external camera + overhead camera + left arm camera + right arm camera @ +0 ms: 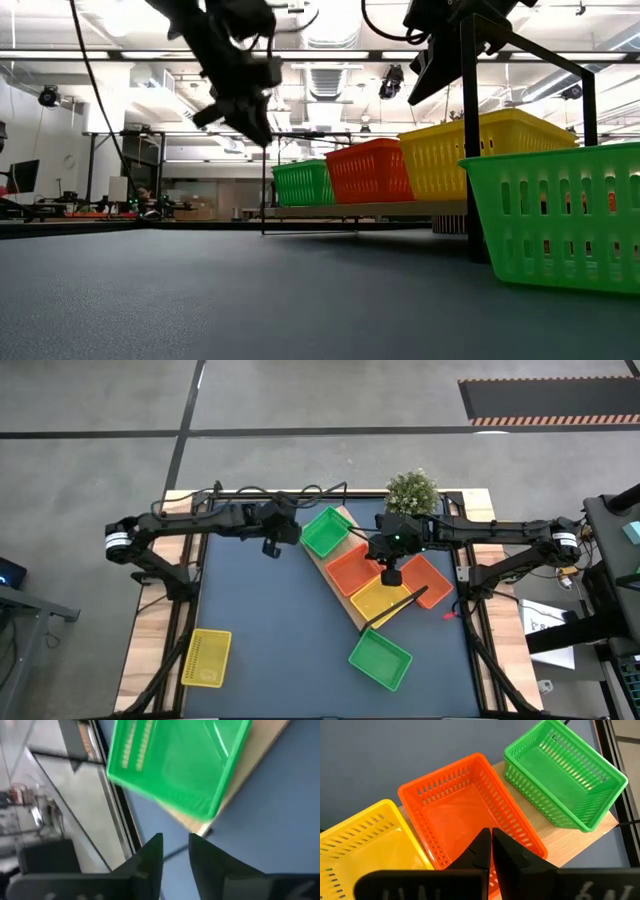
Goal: Stack baskets on shelf by color
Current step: Adjust the shelf on the table, then adjust the stacked bins on the shelf
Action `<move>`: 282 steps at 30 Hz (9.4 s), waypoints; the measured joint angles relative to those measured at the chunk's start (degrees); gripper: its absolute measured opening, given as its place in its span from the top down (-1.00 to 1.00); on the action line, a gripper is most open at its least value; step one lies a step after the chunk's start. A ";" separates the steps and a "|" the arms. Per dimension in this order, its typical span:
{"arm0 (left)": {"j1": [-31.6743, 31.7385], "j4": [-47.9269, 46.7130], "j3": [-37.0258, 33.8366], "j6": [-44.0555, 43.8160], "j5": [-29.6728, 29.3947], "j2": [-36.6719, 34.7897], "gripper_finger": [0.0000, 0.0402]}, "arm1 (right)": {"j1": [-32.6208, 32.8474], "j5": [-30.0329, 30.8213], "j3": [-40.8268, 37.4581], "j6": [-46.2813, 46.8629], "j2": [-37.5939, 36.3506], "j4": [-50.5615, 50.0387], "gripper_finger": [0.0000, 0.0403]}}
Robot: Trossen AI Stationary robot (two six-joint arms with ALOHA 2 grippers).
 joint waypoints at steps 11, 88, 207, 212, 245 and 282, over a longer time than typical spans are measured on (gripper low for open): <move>10.42 8.29 -1.90 1.84 -0.59 0.85 0.97 | -0.02 0.02 0.00 -0.11 0.00 0.17 0.96; 4.58 39.66 -17.31 -18.21 12.28 7.56 1.00 | -24.59 4.48 27.82 -19.50 33.44 -8.24 0.96; -7.85 38.81 -17.70 -27.56 13.73 6.42 1.00 | -11.74 11.22 14.82 2.54 13.65 -27.81 0.96; -13.93 41.50 -17.18 -27.54 18.94 5.05 1.00 | -10.50 2.45 13.10 7.92 9.37 -31.27 0.96; -21.06 53.33 -9.16 -33.51 17.95 21.84 1.00 | -1.27 0.92 -1.53 16.71 5.20 -25.40 0.96; -19.28 53.92 -9.55 -34.93 11.98 22.10 1.00 | -1.42 0.91 -0.84 12.79 5.64 -20.42 0.96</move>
